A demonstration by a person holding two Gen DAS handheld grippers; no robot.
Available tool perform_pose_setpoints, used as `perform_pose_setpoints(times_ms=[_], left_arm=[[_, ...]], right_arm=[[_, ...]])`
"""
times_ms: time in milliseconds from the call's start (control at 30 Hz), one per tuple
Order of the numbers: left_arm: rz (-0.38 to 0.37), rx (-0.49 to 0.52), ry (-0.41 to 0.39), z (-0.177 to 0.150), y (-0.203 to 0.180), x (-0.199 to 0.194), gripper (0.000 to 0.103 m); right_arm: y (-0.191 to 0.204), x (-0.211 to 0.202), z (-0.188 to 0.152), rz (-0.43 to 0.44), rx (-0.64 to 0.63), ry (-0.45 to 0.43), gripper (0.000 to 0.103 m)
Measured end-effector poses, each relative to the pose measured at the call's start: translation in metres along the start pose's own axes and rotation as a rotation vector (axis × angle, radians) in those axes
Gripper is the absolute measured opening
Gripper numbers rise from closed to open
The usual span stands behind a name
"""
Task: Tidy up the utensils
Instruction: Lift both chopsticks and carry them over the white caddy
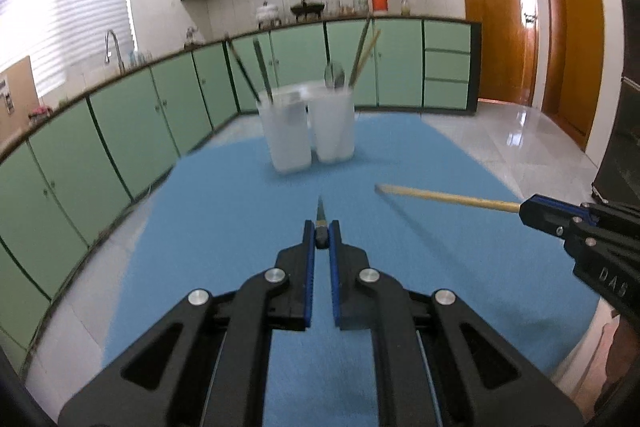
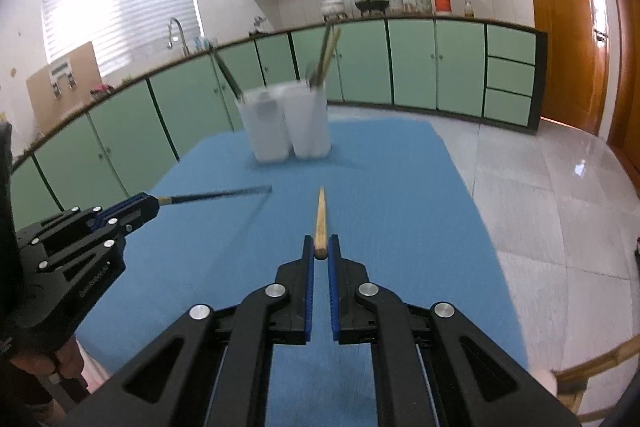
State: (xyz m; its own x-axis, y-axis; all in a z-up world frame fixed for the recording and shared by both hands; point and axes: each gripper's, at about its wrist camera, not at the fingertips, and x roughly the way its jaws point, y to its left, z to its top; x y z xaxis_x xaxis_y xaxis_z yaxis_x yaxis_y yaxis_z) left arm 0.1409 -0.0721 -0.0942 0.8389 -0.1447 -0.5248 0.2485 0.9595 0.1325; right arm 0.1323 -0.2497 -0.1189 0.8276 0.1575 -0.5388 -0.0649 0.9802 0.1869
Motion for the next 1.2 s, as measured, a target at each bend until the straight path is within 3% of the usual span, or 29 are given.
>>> perform_pose_setpoints(times_ms=[300,500,900,1200], left_arm=[[-0.067,-0.023,-0.093,0.053,0.015,-0.022,0.006],[-0.115,-0.048,-0.11,0.076,0.026,-0.021,0.006],[-0.154,-0.079,-0.144,0.095,0.038,-0.021,0.006],[-0.148,-0.107,-0.207,0.131,0.052,-0.017,0.006]], right_arm=[[-0.001,-0.03,0.063,0.065,-0.006,-0.085,0.007],[0.003,-0.032,0.094,0.126,-0.016,-0.089,0.007],[0.017,-0.024,0.127,0.132,-0.082,-0.106,0.007],[0.027,-0.021,0.167,0.128,-0.111,-0.175,0.007]])
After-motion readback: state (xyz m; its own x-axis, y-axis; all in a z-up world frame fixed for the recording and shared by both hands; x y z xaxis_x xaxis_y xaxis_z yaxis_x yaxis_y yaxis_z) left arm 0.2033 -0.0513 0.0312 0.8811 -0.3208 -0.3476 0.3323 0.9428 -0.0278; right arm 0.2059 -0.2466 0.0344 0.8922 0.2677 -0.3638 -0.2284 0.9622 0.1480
